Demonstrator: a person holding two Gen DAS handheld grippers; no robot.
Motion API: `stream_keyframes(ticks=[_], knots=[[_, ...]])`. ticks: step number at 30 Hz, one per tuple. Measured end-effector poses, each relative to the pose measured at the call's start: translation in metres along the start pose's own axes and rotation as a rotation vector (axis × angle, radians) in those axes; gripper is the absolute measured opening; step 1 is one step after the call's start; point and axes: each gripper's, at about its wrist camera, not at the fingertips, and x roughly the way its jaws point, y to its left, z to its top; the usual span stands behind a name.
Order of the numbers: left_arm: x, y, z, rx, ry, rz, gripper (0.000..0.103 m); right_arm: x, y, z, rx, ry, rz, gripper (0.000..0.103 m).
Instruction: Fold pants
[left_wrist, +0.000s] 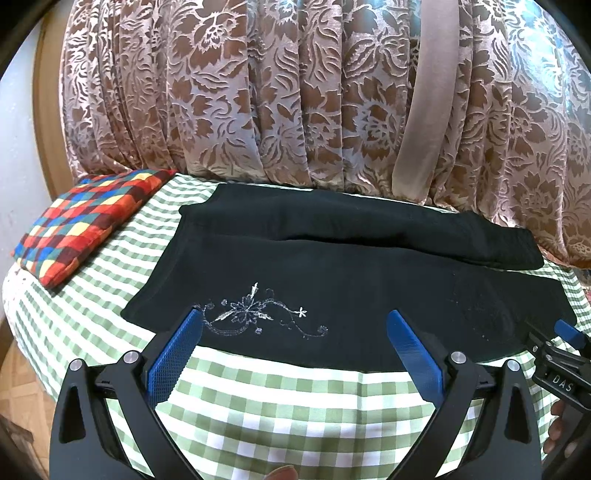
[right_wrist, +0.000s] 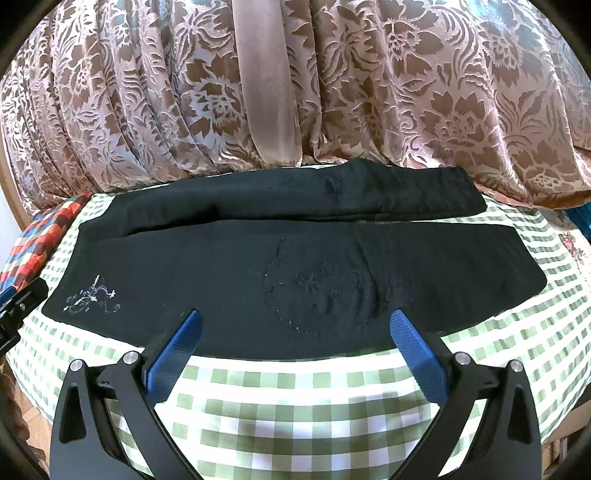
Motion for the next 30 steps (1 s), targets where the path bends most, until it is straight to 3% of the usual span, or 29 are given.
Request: stream_keyframes(ticks=[11, 14, 18, 22, 27, 30], knots=[[0.02, 0.008, -0.007, -0.024, 0.066, -0.019, 0.099, 0.009, -0.003, -0.001, 0.015, 0.027, 0.022, 0.101], [0.031, 0.02, -0.013, -0.074, 0.107, -0.069, 0.099, 0.011, -0.007, -0.001, 0.036, 0.037, 0.053, 0.101], [0.054, 0.056, -0.022, -0.224, 0.188, -0.171, 0.099, 0.015, -0.02, -0.003, 0.069, 0.074, 0.149, 0.101], [0.071, 0.098, -0.031, -0.357, 0.238, -0.171, 0.099, 0.019, -0.062, -0.011, 0.19, 0.129, 0.238, 0.101], [0.094, 0.147, -0.036, -0.512, 0.279, -0.137, 0.099, 0.016, -0.143, -0.023, 0.421, 0.143, 0.261, 0.101], [0.104, 0.165, -0.035, -0.583, 0.275, -0.154, 0.099, 0.009, -0.201, -0.028, 0.59, 0.111, 0.239, 0.101]])
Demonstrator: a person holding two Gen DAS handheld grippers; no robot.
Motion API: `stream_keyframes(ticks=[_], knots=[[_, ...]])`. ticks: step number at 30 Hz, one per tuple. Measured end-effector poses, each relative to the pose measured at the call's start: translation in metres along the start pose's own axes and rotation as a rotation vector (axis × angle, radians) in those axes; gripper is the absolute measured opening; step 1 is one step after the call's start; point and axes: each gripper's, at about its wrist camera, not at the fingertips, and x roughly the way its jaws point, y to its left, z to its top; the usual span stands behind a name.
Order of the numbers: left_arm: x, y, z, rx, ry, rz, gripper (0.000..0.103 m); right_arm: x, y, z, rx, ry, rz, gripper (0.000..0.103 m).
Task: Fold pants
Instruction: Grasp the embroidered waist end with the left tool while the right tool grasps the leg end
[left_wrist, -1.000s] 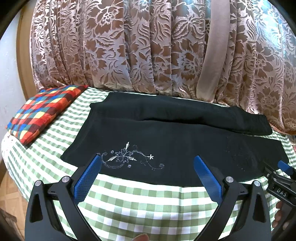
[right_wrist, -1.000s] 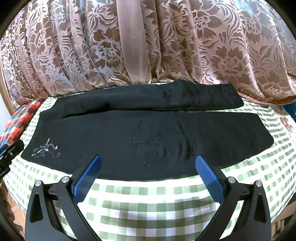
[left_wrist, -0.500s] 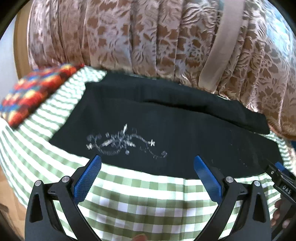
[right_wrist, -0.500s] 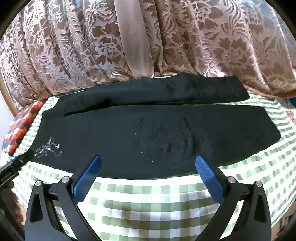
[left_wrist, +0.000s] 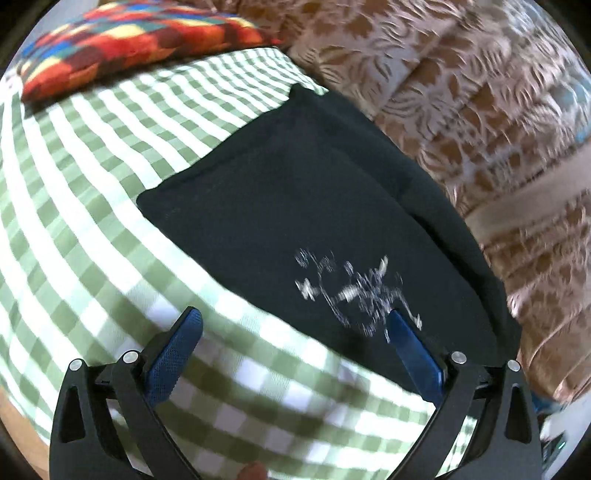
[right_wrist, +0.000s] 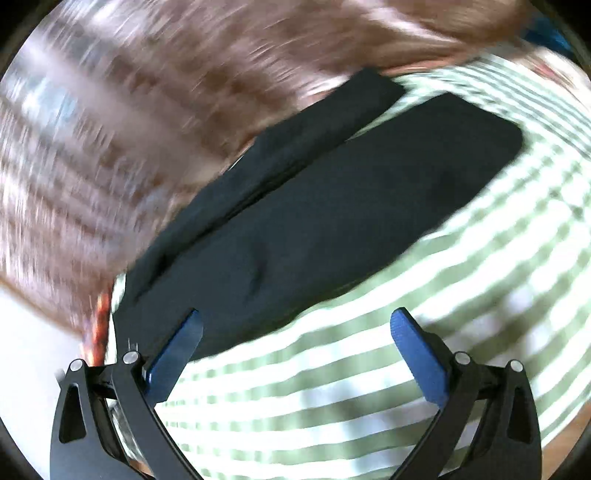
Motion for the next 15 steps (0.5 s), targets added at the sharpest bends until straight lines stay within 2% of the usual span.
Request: stream_keyframes(ticks=[2, 4, 5, 6, 7, 8, 10, 11, 14, 15], knots=[[0.001, 0.004, 0.005, -0.03, -0.021, -0.012, 0.099, -0.011, -0.031, 0.016, 0.111, -0.043, 0.008, 0.1], [0.006, 0.006, 0.01, -0.063, -0.031, -0.003, 0.087, -0.015, -0.055, 0.029, 0.194, -0.072, 0.012, 0.099], [0.009, 0.005, 0.011, -0.068, -0.031, 0.008, 0.083, -0.014, -0.064, 0.034, 0.22, -0.079, 0.011, 0.094], [0.012, 0.004, 0.013, -0.065, -0.031, 0.009, 0.074, -0.012, -0.072, 0.039, 0.245, -0.085, 0.006, 0.085], [0.014, 0.003, 0.015, -0.058, -0.029, 0.003, 0.059, -0.007, -0.082, 0.046, 0.281, -0.087, 0.004, 0.083], [0.018, 0.001, 0.018, -0.052, -0.019, 0.01, 0.051, -0.001, -0.089, 0.051, 0.308, -0.088, 0.001, 0.08], [0.025, 0.001, 0.023, -0.057, -0.015, -0.001, 0.023, 0.011, -0.099, 0.062, 0.348, -0.094, -0.003, 0.074], [0.026, 0.002, 0.026, -0.061, -0.02, -0.002, 0.016, 0.015, -0.101, 0.068, 0.354, -0.1, 0.002, 0.072], [0.029, 0.003, 0.029, -0.061, -0.021, -0.002, 0.01, 0.03, -0.098, 0.086, 0.352, -0.094, -0.005, 0.06], [0.028, 0.001, 0.03, -0.056, -0.023, 0.003, 0.009, 0.033, -0.1, 0.089, 0.345, -0.088, -0.023, 0.046]])
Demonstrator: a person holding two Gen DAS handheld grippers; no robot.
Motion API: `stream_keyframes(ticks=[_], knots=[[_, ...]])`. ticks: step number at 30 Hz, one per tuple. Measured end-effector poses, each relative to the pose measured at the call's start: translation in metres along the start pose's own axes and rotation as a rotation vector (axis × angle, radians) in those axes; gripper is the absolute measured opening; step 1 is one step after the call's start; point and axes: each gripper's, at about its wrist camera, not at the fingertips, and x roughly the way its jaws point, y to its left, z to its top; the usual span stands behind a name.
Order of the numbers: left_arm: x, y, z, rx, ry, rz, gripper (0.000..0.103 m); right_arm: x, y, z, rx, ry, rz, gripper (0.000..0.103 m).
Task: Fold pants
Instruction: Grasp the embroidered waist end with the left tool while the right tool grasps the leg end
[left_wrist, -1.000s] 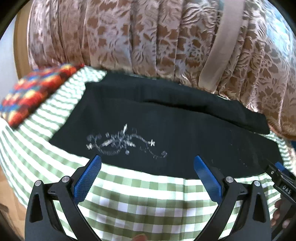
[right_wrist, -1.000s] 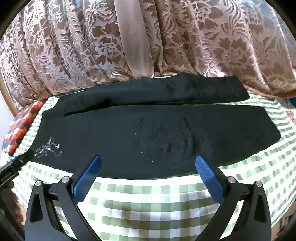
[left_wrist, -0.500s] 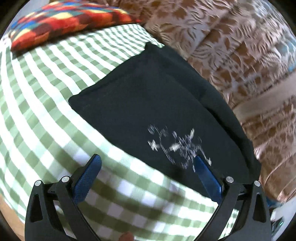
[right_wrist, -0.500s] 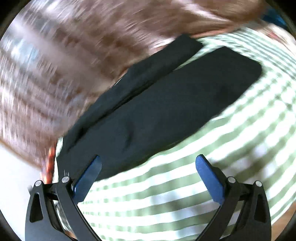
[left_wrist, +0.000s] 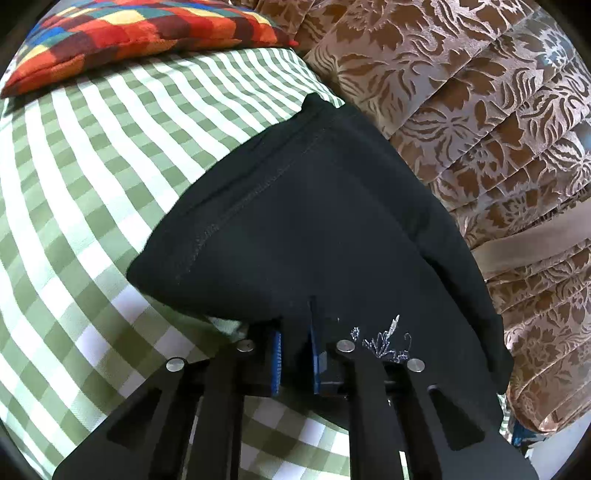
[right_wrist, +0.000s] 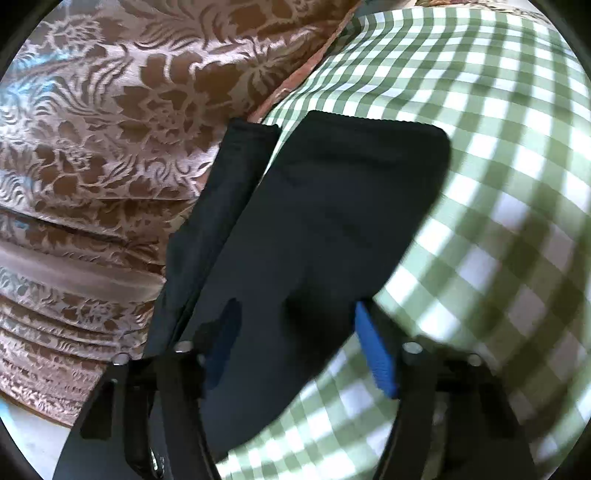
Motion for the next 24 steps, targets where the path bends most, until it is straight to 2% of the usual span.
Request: stream_keyframes(ticks=[1, 2, 3, 6, 15, 21, 24], knots=[[-0.001, -0.001, 0.0, 0.005, -0.002, 0.002, 0.009, 0.003, 0.002, 0.002, -0.01, -0.002, -0.025, 0.036], [-0.004, -0.001, 0.0, 0.011, -0.005, 0.003, 0.009, 0.003, 0.003, 0.004, -0.017, -0.005, -0.047, 0.015], [-0.007, -0.002, 0.0, 0.018, -0.01, 0.004, 0.009, 0.003, 0.003, 0.007, -0.018, -0.012, -0.067, 0.008], [-0.02, -0.004, 0.001, 0.041, -0.024, -0.007, 0.009, -0.015, 0.003, 0.008, -0.043, -0.04, -0.102, 0.006], [-0.054, -0.01, -0.003, 0.101, -0.036, -0.024, 0.008, -0.062, 0.005, -0.011, -0.083, -0.075, -0.097, 0.005], [-0.083, 0.001, -0.024, 0.136, -0.023, -0.006, 0.008, -0.084, -0.01, -0.029, -0.09, -0.048, -0.142, 0.006], [-0.083, 0.013, -0.038, 0.151, 0.001, 0.036, 0.008, -0.09, -0.021, -0.037, -0.078, -0.037, -0.16, 0.006]])
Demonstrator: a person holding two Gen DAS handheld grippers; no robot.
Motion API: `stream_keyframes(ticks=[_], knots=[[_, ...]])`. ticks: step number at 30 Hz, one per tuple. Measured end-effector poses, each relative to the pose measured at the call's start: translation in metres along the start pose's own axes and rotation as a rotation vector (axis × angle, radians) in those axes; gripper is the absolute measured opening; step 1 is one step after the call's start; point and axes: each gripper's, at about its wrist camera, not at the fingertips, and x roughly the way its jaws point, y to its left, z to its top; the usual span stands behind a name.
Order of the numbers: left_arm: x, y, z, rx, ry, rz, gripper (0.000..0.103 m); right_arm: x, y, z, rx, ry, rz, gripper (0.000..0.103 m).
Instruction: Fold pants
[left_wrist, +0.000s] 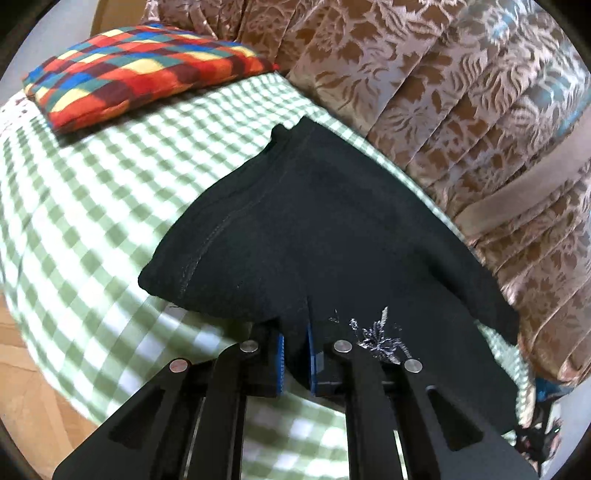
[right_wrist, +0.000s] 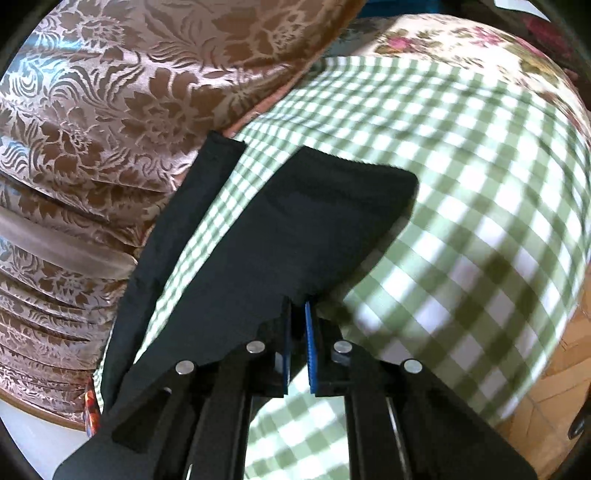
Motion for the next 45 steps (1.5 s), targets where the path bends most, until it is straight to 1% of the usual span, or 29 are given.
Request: stream_keyframes(ticks=[2, 4, 5, 6, 7, 8, 9, 11, 12, 14, 15, 17, 18, 19, 20, 22, 24, 25, 26, 29, 32, 34, 35, 36, 37, 39, 42, 44, 45], knots=[[0.011, 0.006, -0.004, 0.008, 0.034, 0.019, 0.009, 0.0, -0.003, -0.003, -0.006, 0.011, -0.017, 0.006], [0.02, 0.01, -0.006, 0.008, 0.049, 0.058, 0.019, 0.004, -0.004, -0.003, -0.005, 0.021, -0.038, 0.006], [0.023, 0.013, -0.007, 0.0, 0.059, 0.059, 0.021, 0.005, -0.002, -0.003, -0.02, 0.027, -0.052, 0.007], [0.022, 0.017, -0.006, -0.011, 0.067, 0.045, 0.023, 0.003, 0.0, -0.003, -0.04, 0.025, -0.075, 0.015], [0.019, 0.021, -0.005, -0.02, 0.063, 0.038, 0.033, -0.001, 0.002, -0.003, -0.057, 0.008, -0.114, 0.022], [0.012, 0.028, -0.003, -0.027, 0.042, 0.056, 0.037, -0.007, 0.003, -0.002, -0.069, -0.016, -0.157, 0.044], [0.006, 0.035, -0.002, -0.029, 0.021, 0.075, 0.038, -0.012, 0.004, -0.001, -0.076, -0.041, -0.183, 0.053], [-0.005, 0.048, 0.0, -0.042, -0.007, 0.09, 0.038, -0.027, 0.015, 0.002, -0.13, -0.108, -0.212, 0.054], [-0.016, 0.055, 0.002, -0.056, -0.038, 0.096, 0.038, -0.032, 0.023, 0.002, -0.157, -0.126, -0.206, 0.058], [-0.03, 0.059, 0.005, -0.063, -0.08, 0.096, 0.038, -0.033, 0.049, -0.001, -0.218, -0.13, -0.143, 0.062], [-0.036, 0.058, 0.007, -0.06, -0.1, 0.078, 0.038, -0.031, 0.061, -0.005, -0.245, -0.118, -0.111, 0.063], [-0.04, 0.05, 0.009, -0.043, -0.118, 0.033, 0.038, -0.017, 0.1, -0.022, -0.333, -0.054, -0.008, 0.066], [-0.038, 0.041, 0.009, -0.014, -0.117, -0.01, 0.038, -0.008, 0.116, -0.032, -0.368, -0.012, 0.037, 0.066], [-0.035, 0.032, 0.009, 0.015, -0.109, -0.027, 0.038, 0.002, 0.134, -0.044, -0.402, 0.04, 0.084, 0.066], [-0.031, 0.024, 0.009, 0.046, -0.097, -0.029, 0.038, 0.013, 0.149, -0.057, -0.434, 0.091, 0.125, 0.066], [-0.017, 0.011, 0.004, 0.089, -0.063, 0.004, 0.038, 0.037, 0.179, -0.087, -0.505, 0.197, 0.178, 0.066], [0.004, 0.014, -0.001, 0.074, 0.01, 0.075, 0.038, 0.052, 0.198, -0.112, -0.57, 0.253, 0.188, 0.066], [0.014, 0.021, -0.005, 0.059, 0.046, 0.119, 0.035, 0.06, 0.202, -0.122, -0.597, 0.273, 0.186, 0.066], [0.02, 0.028, -0.009, 0.047, 0.067, 0.135, 0.032, 0.066, 0.202, -0.128, -0.615, 0.292, 0.179, 0.068], [0.011, 0.033, -0.003, 0.035, 0.049, 0.095, 0.03, 0.085, 0.191, -0.137, -0.646, 0.348, 0.143, 0.069], [0.002, 0.02, 0.022, 0.062, 0.013, 0.049, 0.03, 0.084, 0.186, -0.131, -0.652, 0.347, 0.182, 0.071], [0.003, 0.009, 0.05, 0.076, -0.007, 0.021, 0.03, 0.079, 0.181, -0.125, -0.627, 0.345, 0.225, 0.076], [0.007, 0.003, 0.071, 0.07, -0.005, -0.003, 0.03, 0.076, 0.181, -0.128, -0.626, 0.339, 0.231, 0.077], [0.013, -0.002, 0.084, 0.065, -0.003, -0.028, 0.03, 0.075, 0.182, -0.131, -0.629, 0.333, 0.231, 0.079], [0.021, -0.008, 0.102, 0.056, -0.004, -0.059, 0.03, 0.076, 0.182, -0.131, -0.632, 0.334, 0.228, 0.079], [0.041, -0.022, 0.133, 0.039, 0.006, -0.083, 0.03, 0.083, 0.19, -0.136, -0.627, 0.34, 0.218, 0.08], [0.087, -0.03, 0.186, -0.014, 0.042, -0.075, 0.03, 0.087, 0.194, -0.137, -0.626, 0.341, 0.206, 0.083], [0.113, -0.029, 0.21, -0.059, 0.073, -0.067, 0.03, 0.091, 0.196, -0.138, -0.625, 0.348, 0.201, 0.085], [0.129, -0.029, 0.222, -0.084, 0.086, -0.054, 0.034, 0.093, 0.195, -0.137, -0.623, 0.35, 0.196, 0.085]])
